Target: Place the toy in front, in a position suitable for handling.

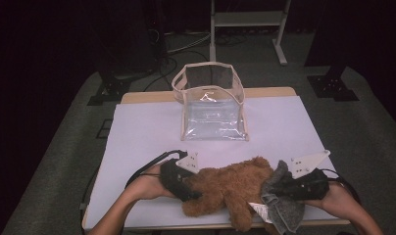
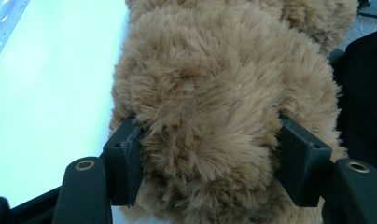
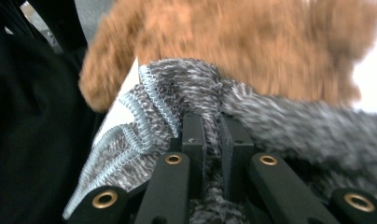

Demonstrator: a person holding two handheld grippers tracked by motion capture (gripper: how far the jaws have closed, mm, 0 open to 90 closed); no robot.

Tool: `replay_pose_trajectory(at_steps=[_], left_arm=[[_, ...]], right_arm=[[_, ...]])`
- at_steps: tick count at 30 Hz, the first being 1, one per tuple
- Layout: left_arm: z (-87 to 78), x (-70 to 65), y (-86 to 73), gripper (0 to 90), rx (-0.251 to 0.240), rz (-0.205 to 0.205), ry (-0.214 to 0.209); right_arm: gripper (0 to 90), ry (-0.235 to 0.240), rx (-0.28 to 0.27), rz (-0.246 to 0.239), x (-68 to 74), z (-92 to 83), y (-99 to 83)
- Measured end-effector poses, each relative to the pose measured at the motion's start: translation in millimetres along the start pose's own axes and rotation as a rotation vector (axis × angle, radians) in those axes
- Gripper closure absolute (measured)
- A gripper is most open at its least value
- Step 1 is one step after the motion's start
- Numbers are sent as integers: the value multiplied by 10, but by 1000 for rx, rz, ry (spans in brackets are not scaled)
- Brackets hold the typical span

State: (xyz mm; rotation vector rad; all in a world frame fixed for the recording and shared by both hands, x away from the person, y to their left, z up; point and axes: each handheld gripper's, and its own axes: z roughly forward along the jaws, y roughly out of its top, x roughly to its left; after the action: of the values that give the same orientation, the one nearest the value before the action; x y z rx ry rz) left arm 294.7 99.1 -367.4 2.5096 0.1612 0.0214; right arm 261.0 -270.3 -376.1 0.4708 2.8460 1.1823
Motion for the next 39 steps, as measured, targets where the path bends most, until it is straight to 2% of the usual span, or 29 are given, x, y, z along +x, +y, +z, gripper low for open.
replay_pose_trajectory(at_steps=[3, 9, 12, 15, 17, 21, 24, 27, 31, 32, 34, 37, 39], left_arm=[[6, 0, 24, 334, 5, 5, -1], [14, 10, 47, 331, 14, 5, 1], [12, 27, 14, 332, 6, -3, -1], [8, 37, -3, 332, -3, -5, -1], [9, 36, 1, 332, -6, -6, -1], [13, 17, 28, 332, -3, 7, 1], [27, 10, 63, 336, 0, 14, 5], [33, 12, 97, 338, 3, 25, 4], [48, 13, 133, 338, -2, 35, 0], [47, 24, 141, 338, 6, 50, -2], [59, 22, 155, 338, -4, 48, -2], [72, 13, 179, 338, -12, 50, -2], [76, 3, 188, 338, -12, 55, -2]], right_arm=[[814, -12, 5, 5, -29, -52, -28], [815, -28, -20, -67, -74, -57, 306], [815, -9, -54, -69, -89, -19, 357], [818, -7, -68, -46, -88, 4, 241], [818, -20, -52, -19, -86, 13, 102], [819, -47, 22, 49, -115, 3, -208], [819, -51, 1, 68, -157, -96, -254], [819, -50, -53, 26, -139, -199, -46], [819, -27, -102, -74, -114, -221, 409], [819, -20, -99, -100, -105, -187, 536], [819, -1, -73, -153, -75, -58, 790], [818, 41, -27, -221, -22, 228, 1128], [818, 63, -1, -244, -8, 420, 1281]])
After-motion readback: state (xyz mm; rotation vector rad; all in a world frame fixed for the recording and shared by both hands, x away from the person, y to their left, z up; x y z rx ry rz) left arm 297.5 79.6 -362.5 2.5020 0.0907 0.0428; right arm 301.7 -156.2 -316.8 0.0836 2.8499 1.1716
